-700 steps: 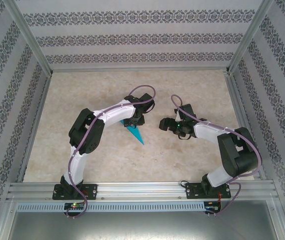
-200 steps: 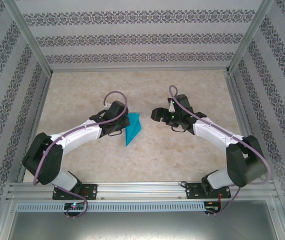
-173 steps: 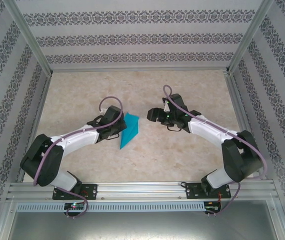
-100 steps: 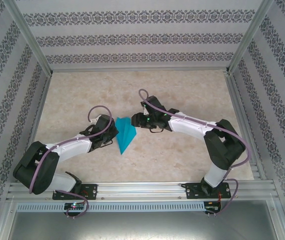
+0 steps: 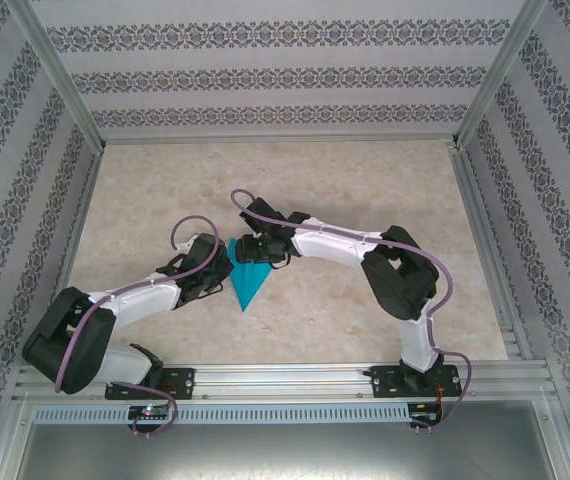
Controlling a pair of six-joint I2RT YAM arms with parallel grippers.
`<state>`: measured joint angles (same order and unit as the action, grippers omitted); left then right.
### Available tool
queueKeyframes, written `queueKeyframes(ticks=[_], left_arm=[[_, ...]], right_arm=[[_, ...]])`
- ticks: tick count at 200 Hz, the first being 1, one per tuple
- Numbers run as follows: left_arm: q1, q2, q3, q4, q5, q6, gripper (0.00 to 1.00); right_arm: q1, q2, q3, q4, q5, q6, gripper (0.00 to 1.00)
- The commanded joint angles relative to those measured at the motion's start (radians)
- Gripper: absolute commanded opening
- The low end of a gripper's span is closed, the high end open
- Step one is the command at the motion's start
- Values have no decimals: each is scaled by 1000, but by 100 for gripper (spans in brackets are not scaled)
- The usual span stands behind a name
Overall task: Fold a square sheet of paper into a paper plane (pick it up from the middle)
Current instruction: Pick up the paper plane from the center of the table.
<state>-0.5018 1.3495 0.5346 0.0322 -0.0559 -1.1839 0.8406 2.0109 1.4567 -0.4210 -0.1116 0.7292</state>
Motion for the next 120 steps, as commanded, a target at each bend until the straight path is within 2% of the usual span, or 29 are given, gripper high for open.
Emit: queueKeyframes(ticks=[1,24,51,67,98,120], left_arm=[[10,-30,-17,14,-6,-12,11],[13,-43,-18,14,9,3,17],[37,-54,18,-28,61,54,32],[59,-52,47,-62,95,86,39],[92,-21,106,-129,166,142,61],[111,20,138,-155,215,176,73]], right_arm=[[6,52,65,-91,47,6,53],[3,79,95,-123,90,-2,46],[-11,66,105,-155,146,-24,24],[-27,37,102,-174,182,-45,16],[-69,-40,92,-219,236,-138,10],[-113,-87,88,-237,184,-273,10]])
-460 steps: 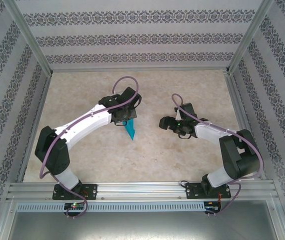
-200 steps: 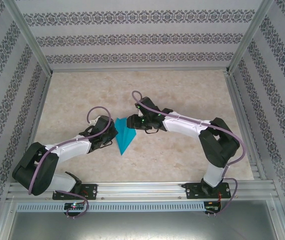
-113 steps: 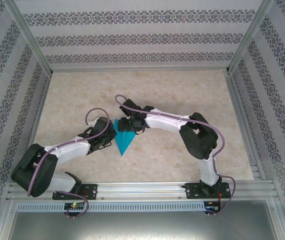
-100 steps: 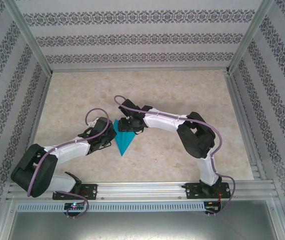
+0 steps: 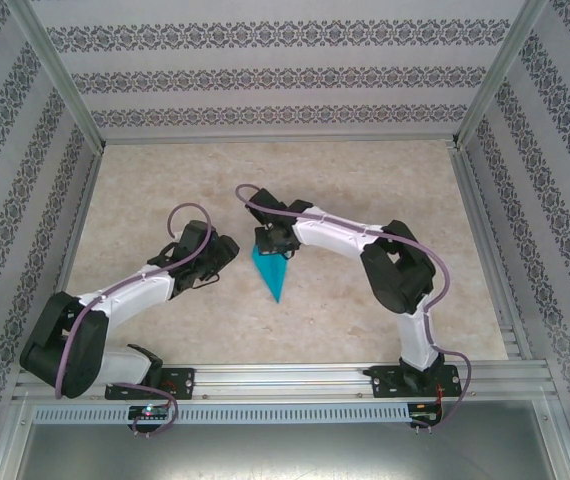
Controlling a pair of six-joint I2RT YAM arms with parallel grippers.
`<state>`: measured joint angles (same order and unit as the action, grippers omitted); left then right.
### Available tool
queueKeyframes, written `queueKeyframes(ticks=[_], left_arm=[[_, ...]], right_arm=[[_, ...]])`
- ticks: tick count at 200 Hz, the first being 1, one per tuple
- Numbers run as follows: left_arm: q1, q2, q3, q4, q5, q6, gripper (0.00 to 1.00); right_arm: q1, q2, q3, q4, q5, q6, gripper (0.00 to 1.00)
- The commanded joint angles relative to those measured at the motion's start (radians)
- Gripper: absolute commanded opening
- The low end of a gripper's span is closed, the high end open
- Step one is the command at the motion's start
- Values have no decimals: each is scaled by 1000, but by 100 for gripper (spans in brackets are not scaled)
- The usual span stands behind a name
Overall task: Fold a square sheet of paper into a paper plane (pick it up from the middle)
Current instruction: Pick up the paper plane from the center of the table.
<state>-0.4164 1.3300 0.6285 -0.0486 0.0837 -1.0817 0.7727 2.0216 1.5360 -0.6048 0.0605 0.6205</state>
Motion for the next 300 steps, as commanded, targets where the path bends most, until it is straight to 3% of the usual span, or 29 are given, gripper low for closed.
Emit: queueKeyframes(ticks=[1,36,88,115,175,208,266,300], left_arm=[[27,42,47,-75,78,74,74],[31,126,81,-46,173,110,84],[29,201,97,68,305,163,97],[26,231,106,105,351,175,99],[8,268,133,175,401,166,97],[-2,292,141,199,406,149,92],[-14,379,180,249,465,107,59],[-15,410,201,256,476,104,47]], right_arm=[[-48,-99,9,-55,9,-171,10],[-93,-52,53,-148,-7,-305,11],[-112,37,47,-94,-58,-236,20],[-119,38,37,-87,-86,-219,28],[-136,-129,-89,-25,-155,-211,43],[-135,-163,-156,-14,-164,-218,45],[-135,-170,-230,8,-191,-227,42],[-135,-155,-247,18,-203,-224,42]])
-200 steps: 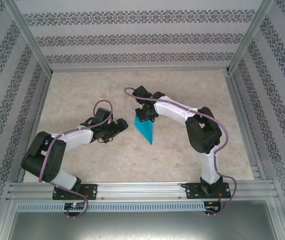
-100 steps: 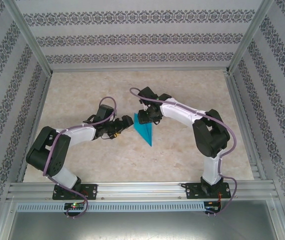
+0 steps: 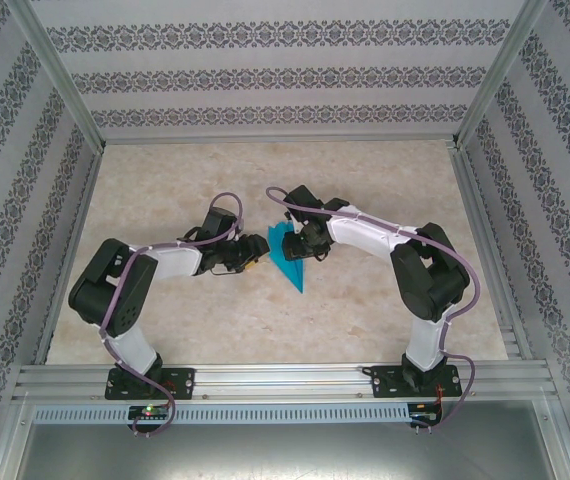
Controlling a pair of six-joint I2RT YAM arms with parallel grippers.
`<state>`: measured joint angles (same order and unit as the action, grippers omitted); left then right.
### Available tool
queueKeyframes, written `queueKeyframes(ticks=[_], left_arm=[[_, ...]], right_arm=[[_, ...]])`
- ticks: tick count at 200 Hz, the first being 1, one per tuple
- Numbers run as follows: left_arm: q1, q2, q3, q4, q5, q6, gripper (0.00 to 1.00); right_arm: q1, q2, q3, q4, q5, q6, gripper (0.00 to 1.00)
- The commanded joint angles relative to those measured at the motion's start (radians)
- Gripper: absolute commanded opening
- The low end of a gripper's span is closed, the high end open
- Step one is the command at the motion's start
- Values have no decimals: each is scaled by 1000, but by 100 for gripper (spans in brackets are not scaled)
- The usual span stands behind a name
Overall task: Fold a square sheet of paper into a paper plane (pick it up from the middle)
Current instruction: Pick up the paper plane from the center of the table.
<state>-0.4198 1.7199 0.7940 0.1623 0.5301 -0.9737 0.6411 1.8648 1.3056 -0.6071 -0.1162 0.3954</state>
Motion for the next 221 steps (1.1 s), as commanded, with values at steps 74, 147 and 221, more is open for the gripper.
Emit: queueKeyframes(ticks=[74,147,221], left_arm=[[-11,78,68,66,54,-20,34],[-13,101,81,66,62,-23,25],[-14,104,73,111,91,-51,17]], right_arm=[[0,15,-25,26,-44,-1,41],[-3,22,-15,18,-17,-25,46],[9,0,-58,33,-154,10,46]])
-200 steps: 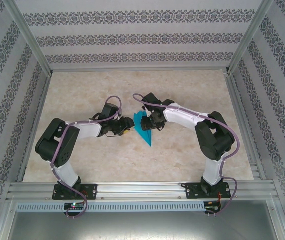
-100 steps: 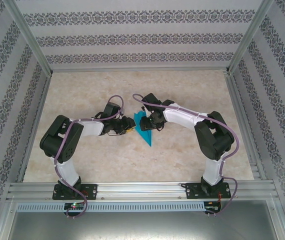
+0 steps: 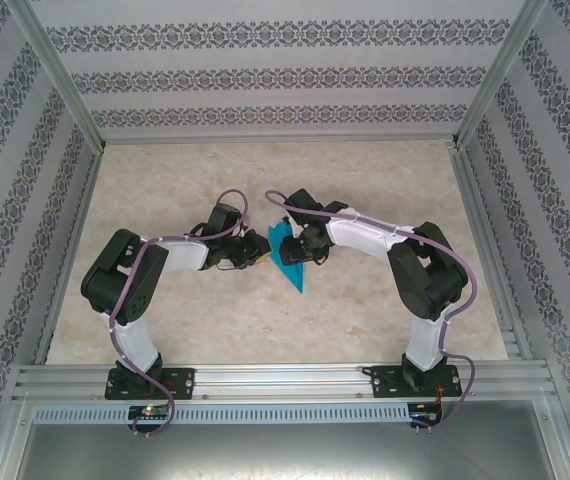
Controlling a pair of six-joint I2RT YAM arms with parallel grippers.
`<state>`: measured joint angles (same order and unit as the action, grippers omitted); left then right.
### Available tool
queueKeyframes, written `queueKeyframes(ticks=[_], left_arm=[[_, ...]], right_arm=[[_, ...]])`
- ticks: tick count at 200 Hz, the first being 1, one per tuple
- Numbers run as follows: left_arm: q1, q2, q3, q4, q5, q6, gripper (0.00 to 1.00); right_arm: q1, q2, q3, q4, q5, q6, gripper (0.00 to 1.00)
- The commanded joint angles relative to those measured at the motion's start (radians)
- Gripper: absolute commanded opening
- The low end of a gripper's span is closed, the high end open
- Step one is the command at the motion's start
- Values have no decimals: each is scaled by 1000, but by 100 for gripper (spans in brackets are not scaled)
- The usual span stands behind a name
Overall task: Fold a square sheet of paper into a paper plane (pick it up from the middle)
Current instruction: Pick up the paper plane from the center of the table.
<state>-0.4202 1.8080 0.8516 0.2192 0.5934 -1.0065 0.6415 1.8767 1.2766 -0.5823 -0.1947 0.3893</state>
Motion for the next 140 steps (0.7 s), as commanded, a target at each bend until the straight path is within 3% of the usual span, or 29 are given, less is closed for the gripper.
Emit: queueKeyframes(ticks=[1,36,140], left_arm=[[-13,16,15,55,28,-17,17],[-15,17,10,75,38,-27,17],[-19,18,14,74,46,-26,12]], right_arm=[[9,-12,-30,10,-77,17,46],[21,-17,-31,14,-85,16,47],[51,27,4,-31,56,-6,47]])
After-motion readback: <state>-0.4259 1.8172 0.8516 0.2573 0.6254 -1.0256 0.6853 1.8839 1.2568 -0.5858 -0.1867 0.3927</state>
